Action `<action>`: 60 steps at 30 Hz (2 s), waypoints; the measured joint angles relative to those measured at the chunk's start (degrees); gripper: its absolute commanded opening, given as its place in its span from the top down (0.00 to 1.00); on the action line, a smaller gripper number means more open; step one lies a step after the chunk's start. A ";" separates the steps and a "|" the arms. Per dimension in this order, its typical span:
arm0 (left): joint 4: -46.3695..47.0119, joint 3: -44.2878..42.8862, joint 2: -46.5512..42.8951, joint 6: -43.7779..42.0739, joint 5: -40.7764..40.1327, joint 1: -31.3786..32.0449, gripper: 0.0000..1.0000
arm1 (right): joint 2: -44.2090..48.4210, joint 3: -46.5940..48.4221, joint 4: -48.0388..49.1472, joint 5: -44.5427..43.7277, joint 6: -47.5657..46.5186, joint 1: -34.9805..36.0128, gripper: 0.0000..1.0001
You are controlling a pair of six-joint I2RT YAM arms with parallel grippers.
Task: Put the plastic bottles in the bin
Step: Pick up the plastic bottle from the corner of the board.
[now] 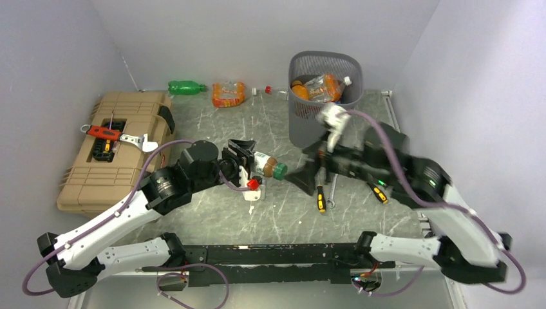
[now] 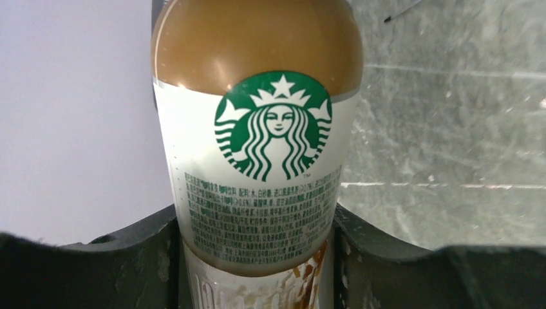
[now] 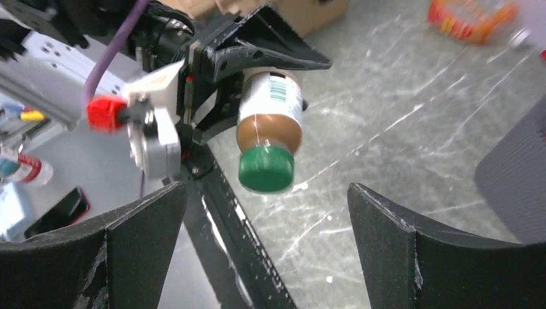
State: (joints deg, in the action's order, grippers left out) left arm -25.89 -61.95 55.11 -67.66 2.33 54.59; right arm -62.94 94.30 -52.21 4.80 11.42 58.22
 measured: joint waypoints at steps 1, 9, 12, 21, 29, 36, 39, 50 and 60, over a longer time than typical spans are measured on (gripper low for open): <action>0.04 0.00 -0.31 2.40 0.55 0.00 0.76 | 5.03 -4.46 4.07 -0.70 -0.11 0.00 0.00; 4.26 0.11 -1.29 33.59 8.61 0.00 0.75 | 23.61 -23.45 29.14 -3.30 -0.35 -0.02 0.00; 9.27 0.90 -1.20 47.65 12.87 0.00 0.75 | 23.39 -28.57 35.91 -3.58 0.46 -0.02 0.00; 19.21 2.25 2.95 72.70 25.90 0.00 0.77 | 18.45 -31.89 47.63 -2.93 5.38 -0.02 0.02; 19.34 2.23 2.82 76.87 27.87 0.00 0.79 | 14.78 -29.53 50.56 -1.29 7.15 -0.02 0.26; 19.96 2.23 2.71 77.48 27.50 0.00 0.75 | 9.79 -26.49 46.93 -0.22 8.20 -0.02 0.69; 20.41 2.60 2.67 77.59 27.50 0.00 0.22 | 9.53 -25.44 45.72 -0.92 8.81 -0.04 1.00; 23.39 12.22 -11.76 74.29 9.42 0.02 0.01 | 8.81 -14.64 40.72 -23.39 -3.93 0.09 1.00; 18.58 17.46 -17.14 62.07 -28.85 0.00 0.00 | -3.76 -6.03 60.41 -36.06 -11.50 -25.27 1.00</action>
State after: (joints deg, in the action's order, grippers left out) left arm -7.31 -44.49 37.98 -5.58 -26.52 54.59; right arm -66.70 88.27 8.21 -31.27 -0.08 32.95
